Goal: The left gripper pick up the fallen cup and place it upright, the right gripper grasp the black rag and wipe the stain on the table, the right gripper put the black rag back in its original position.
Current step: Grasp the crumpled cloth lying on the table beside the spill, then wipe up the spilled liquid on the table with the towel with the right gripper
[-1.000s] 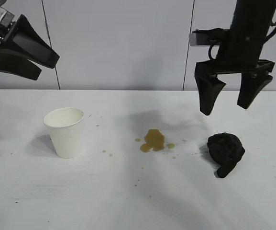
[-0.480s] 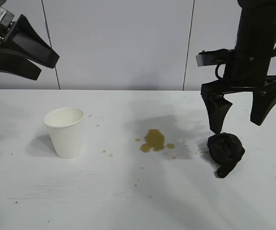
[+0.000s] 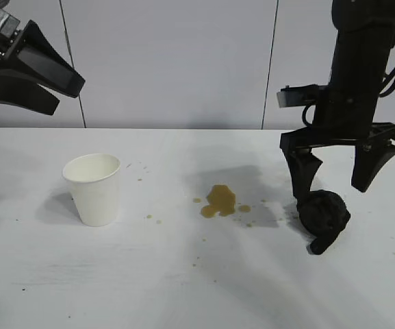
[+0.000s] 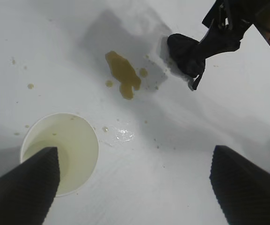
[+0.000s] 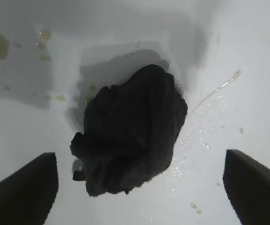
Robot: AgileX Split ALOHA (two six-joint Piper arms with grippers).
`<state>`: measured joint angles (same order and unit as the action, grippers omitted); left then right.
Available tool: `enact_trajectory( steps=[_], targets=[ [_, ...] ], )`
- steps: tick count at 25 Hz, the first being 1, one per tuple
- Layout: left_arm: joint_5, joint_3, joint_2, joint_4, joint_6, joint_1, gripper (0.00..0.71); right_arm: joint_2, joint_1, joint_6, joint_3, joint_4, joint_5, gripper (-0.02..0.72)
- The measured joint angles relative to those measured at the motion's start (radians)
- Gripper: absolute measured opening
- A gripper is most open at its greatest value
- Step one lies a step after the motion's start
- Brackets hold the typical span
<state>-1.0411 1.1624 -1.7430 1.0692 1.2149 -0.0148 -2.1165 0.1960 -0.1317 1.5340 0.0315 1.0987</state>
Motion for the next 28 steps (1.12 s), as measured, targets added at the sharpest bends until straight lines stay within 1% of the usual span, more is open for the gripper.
enact_trajectory(
  steps=[2, 7, 9, 10, 12, 15, 16, 18, 21, 22, 24, 25, 28],
  targets=[
    [-0.003, 0.000, 0.000, 0.000, -0.001, 0.000, 0.632, -0.010, 0.000, 0.000, -0.002, 0.014, -0.013, 0.661],
    [-0.006, 0.000, 0.000, 0.001, -0.001, 0.000, 0.632, -0.011, 0.000, 0.000, -0.002, 0.018, -0.025, 0.659],
    [-0.006, 0.000, 0.000, 0.010, -0.001, 0.000, 0.632, -0.011, 0.000, 0.001, -0.002, 0.019, -0.025, 0.638],
    [-0.007, 0.000, 0.000, 0.016, -0.001, 0.000, 0.632, -0.011, 0.000, 0.001, -0.002, 0.021, -0.025, 0.603],
    [-0.009, 0.000, 0.000, 0.017, -0.002, 0.000, 0.632, -0.011, 0.000, 0.001, -0.002, 0.026, -0.022, 0.491],
    [-0.015, 0.000, 0.000, 0.017, -0.002, 0.000, 0.632, -0.011, 0.000, 0.001, -0.002, 0.034, -0.011, 0.266],
    [-0.020, 0.000, 0.000, 0.018, -0.002, 0.000, 0.632, -0.011, 0.000, 0.001, -0.002, 0.038, -0.009, 0.223],
    [-0.028, 0.000, 0.000, 0.019, -0.002, 0.000, 0.632, -0.011, 0.000, 0.001, -0.002, 0.045, -0.003, 0.167],
    [-0.033, 0.000, 0.000, 0.019, -0.002, 0.000, 0.632, -0.011, 0.000, 0.001, -0.002, 0.067, 0.013, 0.142],
    [-0.033, 0.000, 0.000, 0.019, -0.002, 0.000, 0.632, -0.011, 0.000, -0.001, -0.002, 0.082, 0.015, 0.124],
    [-0.034, 0.000, 0.000, 0.019, -0.002, 0.000, 0.632, -0.011, 0.000, -0.025, -0.002, 0.131, 0.020, 0.080],
    [-0.035, 0.000, 0.000, 0.019, -0.002, 0.000, 0.632, -0.011, 0.000, -0.044, -0.002, 0.169, 0.022, 0.062],
    [-0.035, 0.000, 0.000, 0.019, -0.002, 0.000, 0.632, -0.011, 0.000, -0.116, -0.002, 0.302, 0.024, 0.052]
  ],
)
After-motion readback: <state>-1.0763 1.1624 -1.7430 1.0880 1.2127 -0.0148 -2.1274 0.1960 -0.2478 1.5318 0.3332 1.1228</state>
